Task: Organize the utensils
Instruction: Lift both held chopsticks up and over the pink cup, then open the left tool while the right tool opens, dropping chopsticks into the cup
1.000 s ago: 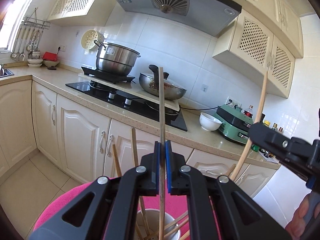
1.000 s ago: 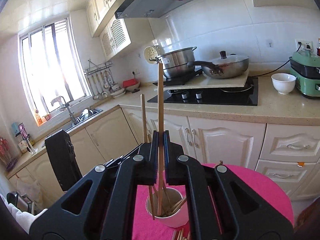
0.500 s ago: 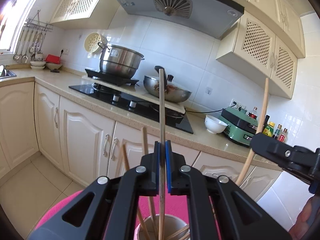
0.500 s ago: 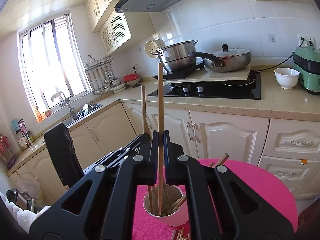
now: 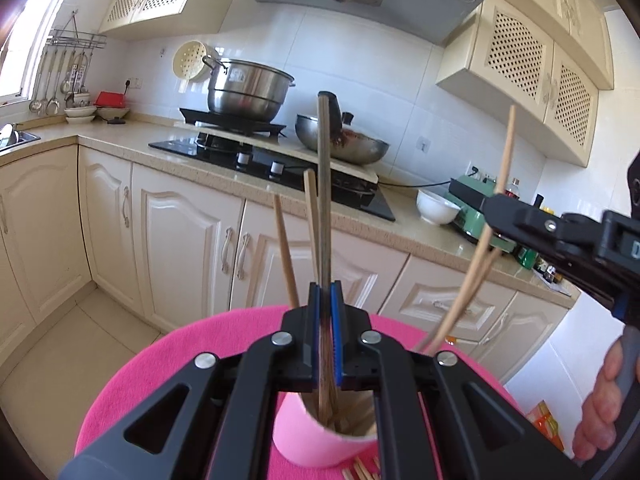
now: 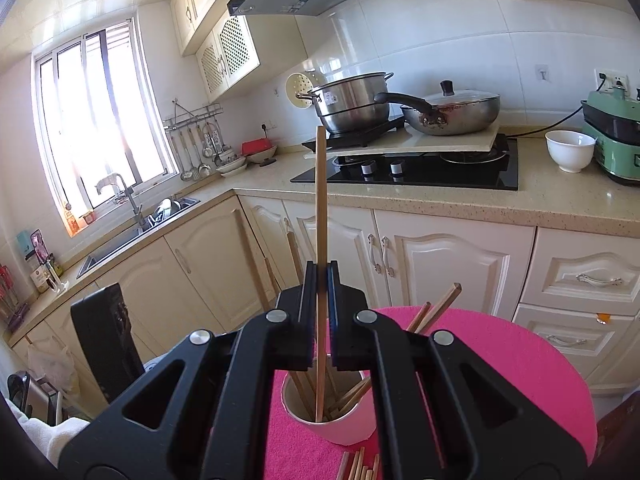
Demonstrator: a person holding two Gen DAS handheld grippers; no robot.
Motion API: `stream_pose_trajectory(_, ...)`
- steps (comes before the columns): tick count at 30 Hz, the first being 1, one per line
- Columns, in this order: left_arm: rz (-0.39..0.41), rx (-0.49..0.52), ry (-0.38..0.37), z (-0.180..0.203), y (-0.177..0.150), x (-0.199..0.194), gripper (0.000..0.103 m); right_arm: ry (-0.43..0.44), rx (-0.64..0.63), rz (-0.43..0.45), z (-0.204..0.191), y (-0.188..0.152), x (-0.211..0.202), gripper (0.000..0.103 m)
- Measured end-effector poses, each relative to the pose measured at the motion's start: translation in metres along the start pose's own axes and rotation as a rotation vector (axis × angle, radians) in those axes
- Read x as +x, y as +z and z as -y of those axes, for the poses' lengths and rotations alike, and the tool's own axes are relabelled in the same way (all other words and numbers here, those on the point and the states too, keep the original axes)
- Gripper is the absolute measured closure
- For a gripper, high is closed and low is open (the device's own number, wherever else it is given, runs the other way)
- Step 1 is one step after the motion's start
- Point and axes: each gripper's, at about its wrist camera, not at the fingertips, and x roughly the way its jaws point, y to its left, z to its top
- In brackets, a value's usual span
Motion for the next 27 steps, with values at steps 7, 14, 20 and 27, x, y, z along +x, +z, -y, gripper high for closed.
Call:
stream_pose_trajectory(7,-0.052,0.027,-0.013,0.007,-0.016,-0.012,0.097,-0.030,-0.038,-0.014,-0.008,-0.011,0.001,0.097)
stream_pose_trajectory(14,-0.082,0.043,-0.024,0.012,-0.019,-0.019,0.097,-0.042,-0.045,-0.025,-0.013,-0.021,0.003,0.097)
stream_pose_trajectory(20,-0.089,0.026,-0.001,0.012,-0.018,-0.022,0.073,-0.043,-0.048,-0.027,-0.014,-0.023,0.003,0.097)
stream_pose_trajectory(27,-0.118,0.002,0.043,0.009,-0.018,-0.031,0.063,-0.056,-0.076,-0.025,-0.020,-0.025,0.002,0.097)
